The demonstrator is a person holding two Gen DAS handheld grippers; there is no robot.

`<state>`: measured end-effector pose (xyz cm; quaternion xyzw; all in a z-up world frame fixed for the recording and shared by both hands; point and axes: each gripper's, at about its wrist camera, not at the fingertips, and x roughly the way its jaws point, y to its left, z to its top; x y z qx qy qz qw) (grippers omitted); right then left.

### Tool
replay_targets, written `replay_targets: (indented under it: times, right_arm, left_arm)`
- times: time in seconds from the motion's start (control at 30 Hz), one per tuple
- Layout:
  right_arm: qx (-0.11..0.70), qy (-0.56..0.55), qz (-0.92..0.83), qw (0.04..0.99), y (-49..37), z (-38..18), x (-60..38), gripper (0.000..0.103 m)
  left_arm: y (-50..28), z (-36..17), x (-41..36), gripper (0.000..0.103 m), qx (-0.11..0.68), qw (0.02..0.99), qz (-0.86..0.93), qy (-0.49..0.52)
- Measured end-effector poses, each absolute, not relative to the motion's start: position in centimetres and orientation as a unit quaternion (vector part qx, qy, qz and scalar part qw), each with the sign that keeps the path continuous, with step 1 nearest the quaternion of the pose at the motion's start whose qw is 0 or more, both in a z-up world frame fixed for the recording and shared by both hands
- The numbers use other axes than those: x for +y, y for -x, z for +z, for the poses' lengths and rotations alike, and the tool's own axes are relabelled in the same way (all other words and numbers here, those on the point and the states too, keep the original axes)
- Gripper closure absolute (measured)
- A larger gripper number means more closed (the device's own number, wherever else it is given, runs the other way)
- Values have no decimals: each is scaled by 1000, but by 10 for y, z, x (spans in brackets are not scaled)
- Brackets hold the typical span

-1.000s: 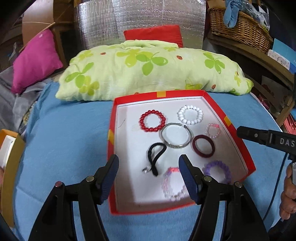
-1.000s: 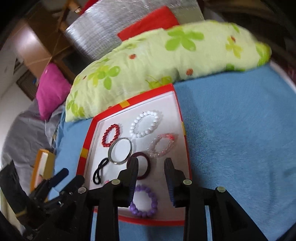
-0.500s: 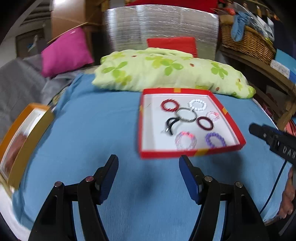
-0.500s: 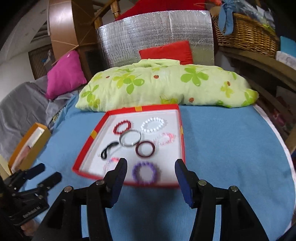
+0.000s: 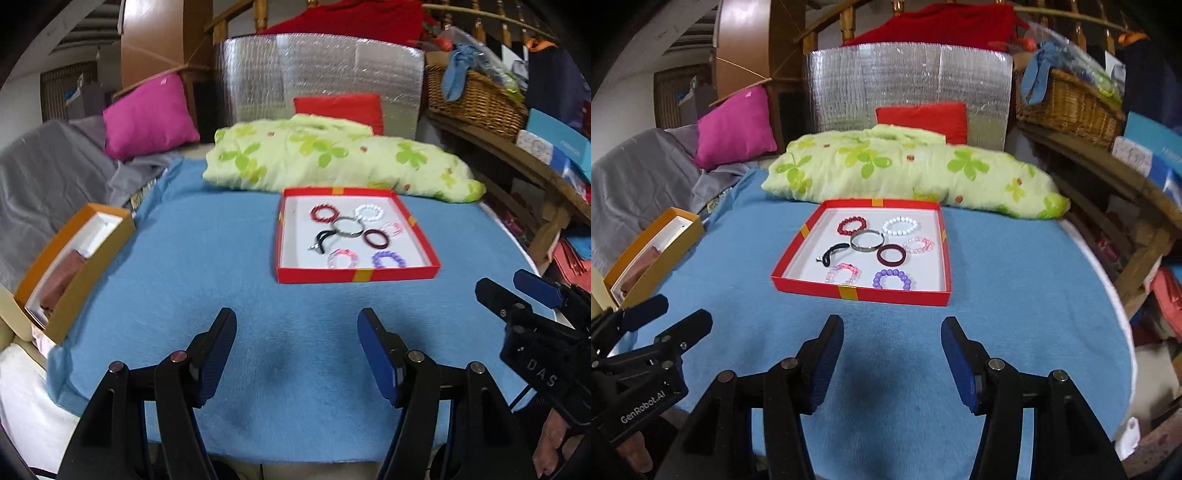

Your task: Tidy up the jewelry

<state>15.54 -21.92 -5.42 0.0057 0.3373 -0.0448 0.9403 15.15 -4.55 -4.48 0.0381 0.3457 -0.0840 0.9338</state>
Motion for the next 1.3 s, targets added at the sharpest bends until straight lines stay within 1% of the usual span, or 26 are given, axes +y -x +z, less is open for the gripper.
replay_targets:
  times: [0.27, 0.6, 1.3]
  right_arm:
    - [306, 18, -61, 950, -103, -14, -207, 40]
    - [288, 16, -73, 955, -61, 17, -205, 38]
    - [281, 25, -77, 956, -49, 30, -186, 38]
  left_arm:
    - [-113, -13, -47, 34, 317, 944, -80, -49]
    - [-79, 21, -45, 34, 286, 953, -84, -52]
    - [-69, 39, -30, 34, 269, 960, -70, -42]
